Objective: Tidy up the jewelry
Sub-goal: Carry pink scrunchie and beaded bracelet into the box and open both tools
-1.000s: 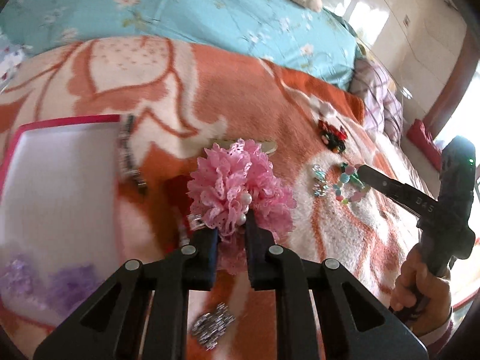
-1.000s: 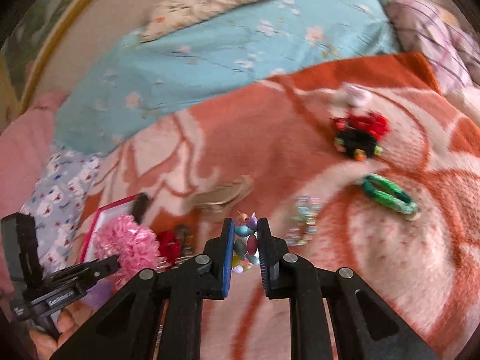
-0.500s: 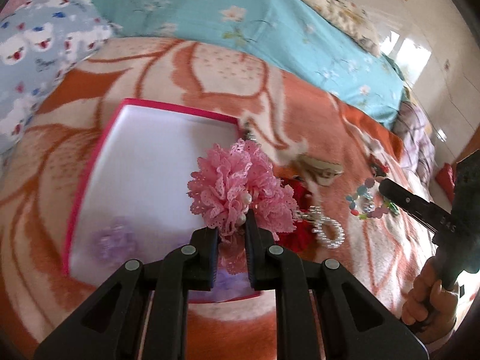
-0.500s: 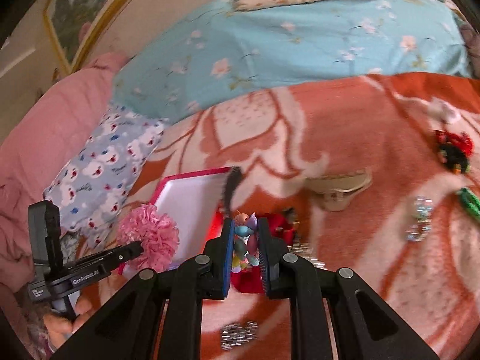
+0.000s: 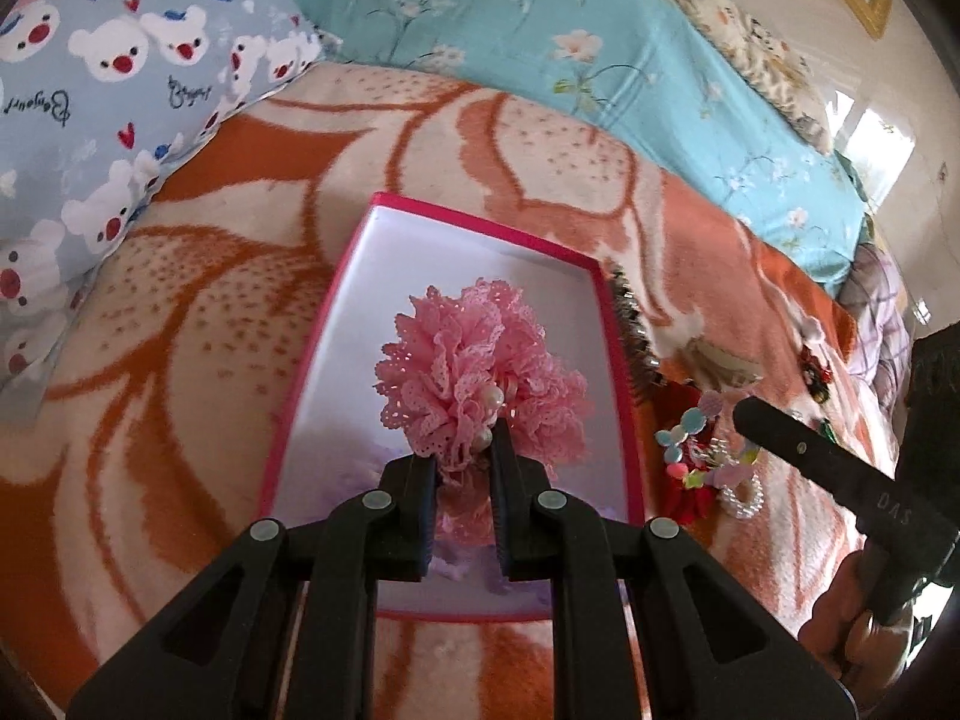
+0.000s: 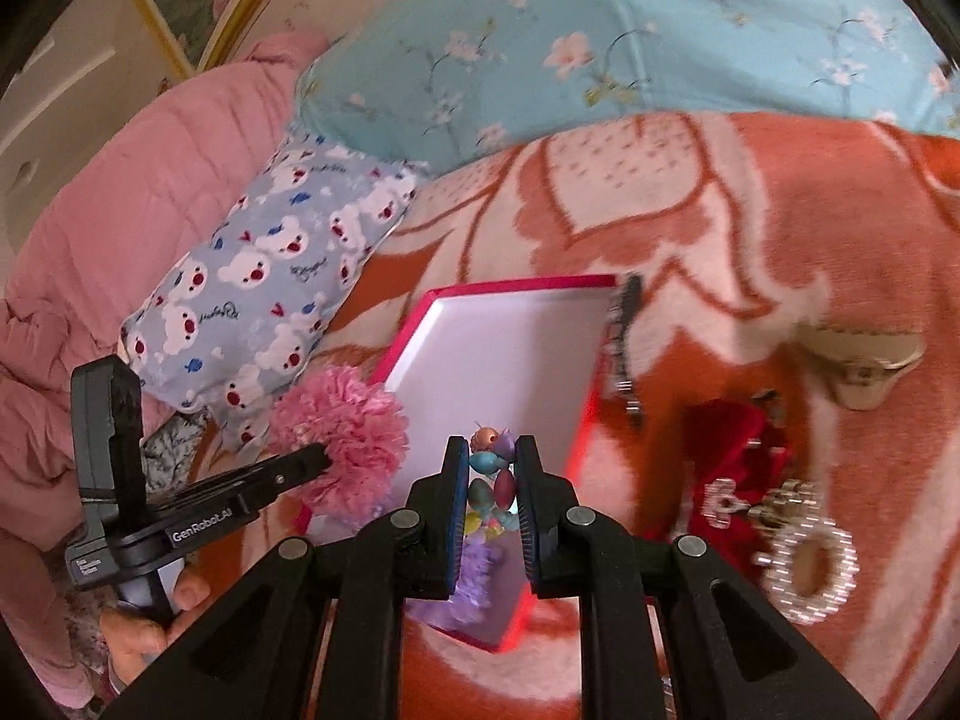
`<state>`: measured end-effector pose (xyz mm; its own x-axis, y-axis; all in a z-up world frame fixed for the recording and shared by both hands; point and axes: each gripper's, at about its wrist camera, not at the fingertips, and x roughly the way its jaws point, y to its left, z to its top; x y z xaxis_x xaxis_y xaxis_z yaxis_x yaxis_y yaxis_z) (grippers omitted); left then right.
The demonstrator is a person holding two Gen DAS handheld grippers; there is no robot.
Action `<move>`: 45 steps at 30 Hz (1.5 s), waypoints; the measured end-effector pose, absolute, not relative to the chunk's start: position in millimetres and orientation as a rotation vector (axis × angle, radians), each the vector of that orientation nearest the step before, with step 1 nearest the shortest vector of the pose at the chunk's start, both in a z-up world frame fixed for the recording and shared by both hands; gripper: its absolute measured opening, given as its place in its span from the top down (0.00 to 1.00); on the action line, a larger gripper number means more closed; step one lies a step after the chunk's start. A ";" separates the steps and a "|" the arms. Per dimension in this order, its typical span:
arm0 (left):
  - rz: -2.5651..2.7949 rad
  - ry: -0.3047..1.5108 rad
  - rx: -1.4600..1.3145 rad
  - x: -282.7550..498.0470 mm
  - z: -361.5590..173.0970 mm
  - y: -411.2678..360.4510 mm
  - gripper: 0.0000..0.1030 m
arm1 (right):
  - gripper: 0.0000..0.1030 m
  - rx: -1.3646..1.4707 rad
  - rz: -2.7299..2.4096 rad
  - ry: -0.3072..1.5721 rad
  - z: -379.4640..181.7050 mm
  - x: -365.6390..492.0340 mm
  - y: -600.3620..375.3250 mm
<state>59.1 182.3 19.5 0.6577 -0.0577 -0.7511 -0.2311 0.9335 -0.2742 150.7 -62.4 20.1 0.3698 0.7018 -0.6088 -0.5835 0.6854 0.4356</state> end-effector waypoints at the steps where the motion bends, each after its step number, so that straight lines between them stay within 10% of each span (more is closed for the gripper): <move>1: 0.105 0.856 -0.366 61.1 17.9 185.5 0.88 | 0.86 0.154 0.839 0.864 17.5 151.9 -54.5; 29: 0.169 0.960 -0.380 86.9 -35.3 206.4 0.86 | 0.85 0.090 0.815 1.055 -63.2 179.1 3.9; 45: 0.177 0.934 -0.377 73.6 -16.6 203.7 0.51 | 0.61 0.118 0.810 1.023 -48.1 174.7 -12.3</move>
<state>73.6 203.7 -16.6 0.5861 -0.0142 -0.8101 -0.3088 0.9205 -0.2395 174.7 -12.3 -48.1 0.2636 0.6496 -0.7132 -0.5449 0.7103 0.4456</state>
